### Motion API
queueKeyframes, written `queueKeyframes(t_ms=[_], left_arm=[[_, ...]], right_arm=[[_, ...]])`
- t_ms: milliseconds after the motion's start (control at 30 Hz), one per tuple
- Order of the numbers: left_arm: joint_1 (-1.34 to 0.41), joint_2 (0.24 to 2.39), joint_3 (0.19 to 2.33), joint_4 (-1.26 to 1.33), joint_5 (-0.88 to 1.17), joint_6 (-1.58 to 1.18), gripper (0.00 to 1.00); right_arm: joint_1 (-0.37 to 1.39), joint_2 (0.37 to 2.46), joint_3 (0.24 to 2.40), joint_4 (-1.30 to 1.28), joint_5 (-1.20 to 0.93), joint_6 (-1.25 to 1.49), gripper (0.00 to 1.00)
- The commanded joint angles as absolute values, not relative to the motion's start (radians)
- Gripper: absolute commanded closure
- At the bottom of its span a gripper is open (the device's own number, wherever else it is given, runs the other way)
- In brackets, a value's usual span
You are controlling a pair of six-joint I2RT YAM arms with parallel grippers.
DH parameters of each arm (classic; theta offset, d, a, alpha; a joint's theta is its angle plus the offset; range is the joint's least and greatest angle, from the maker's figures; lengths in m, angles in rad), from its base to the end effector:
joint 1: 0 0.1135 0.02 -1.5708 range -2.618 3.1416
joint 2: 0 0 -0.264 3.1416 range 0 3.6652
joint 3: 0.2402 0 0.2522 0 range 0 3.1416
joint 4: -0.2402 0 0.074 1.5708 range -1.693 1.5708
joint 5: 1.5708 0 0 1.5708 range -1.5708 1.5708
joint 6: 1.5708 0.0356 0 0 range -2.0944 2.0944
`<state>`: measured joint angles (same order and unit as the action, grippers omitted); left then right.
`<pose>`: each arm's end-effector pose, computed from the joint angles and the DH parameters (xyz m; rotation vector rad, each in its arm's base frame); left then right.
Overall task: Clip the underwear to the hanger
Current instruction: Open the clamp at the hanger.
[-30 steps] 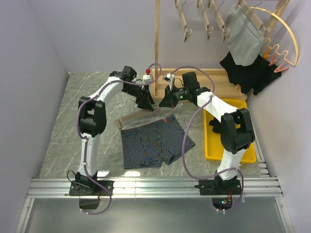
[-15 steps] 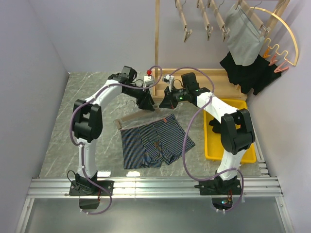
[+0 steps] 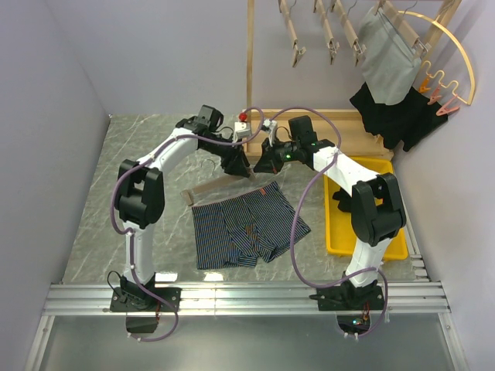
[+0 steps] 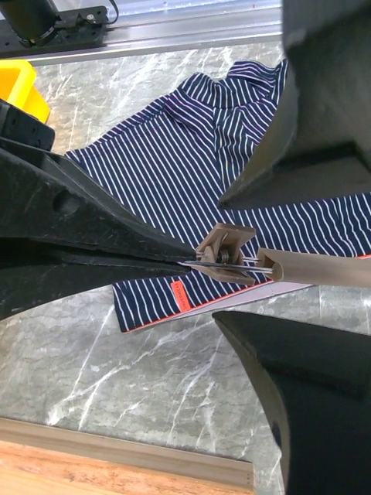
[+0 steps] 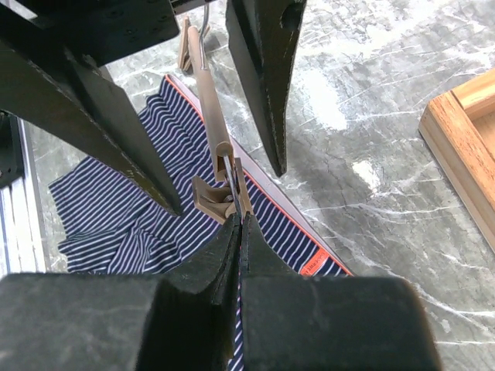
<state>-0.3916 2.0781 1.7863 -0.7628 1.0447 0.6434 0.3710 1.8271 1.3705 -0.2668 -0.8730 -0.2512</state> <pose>0.4000 -0.1985 0.2513 1.4082 1.7836 -1.2087 0.3684 0.1726 0.2506 -1.0842 1.9004 1.0548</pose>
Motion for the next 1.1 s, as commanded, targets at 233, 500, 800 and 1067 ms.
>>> queueKeyframes(t_ms=[233, 500, 800, 1067], left_arm=[[-0.403, 2.042, 1.779, -0.758, 1.040, 0.672, 0.50], [-0.410, 2.049, 1.792, -0.771, 1.048, 0.675, 0.79], [-0.396, 2.056, 1.782, -0.799, 1.097, 0.704, 1.00], [-0.396, 2.057, 1.787, -0.752, 1.077, 0.634, 0.85]], right_arm=[[0.377, 1.799, 1.388, -0.268, -0.877, -0.252, 1.00], [0.377, 1.798, 1.385, -0.267, -0.884, -0.245, 1.00], [0.376, 1.810, 1.407, -0.314, -0.867, -0.239, 0.80], [0.377, 1.795, 1.393, -0.279, -0.882, -0.238, 1.00]])
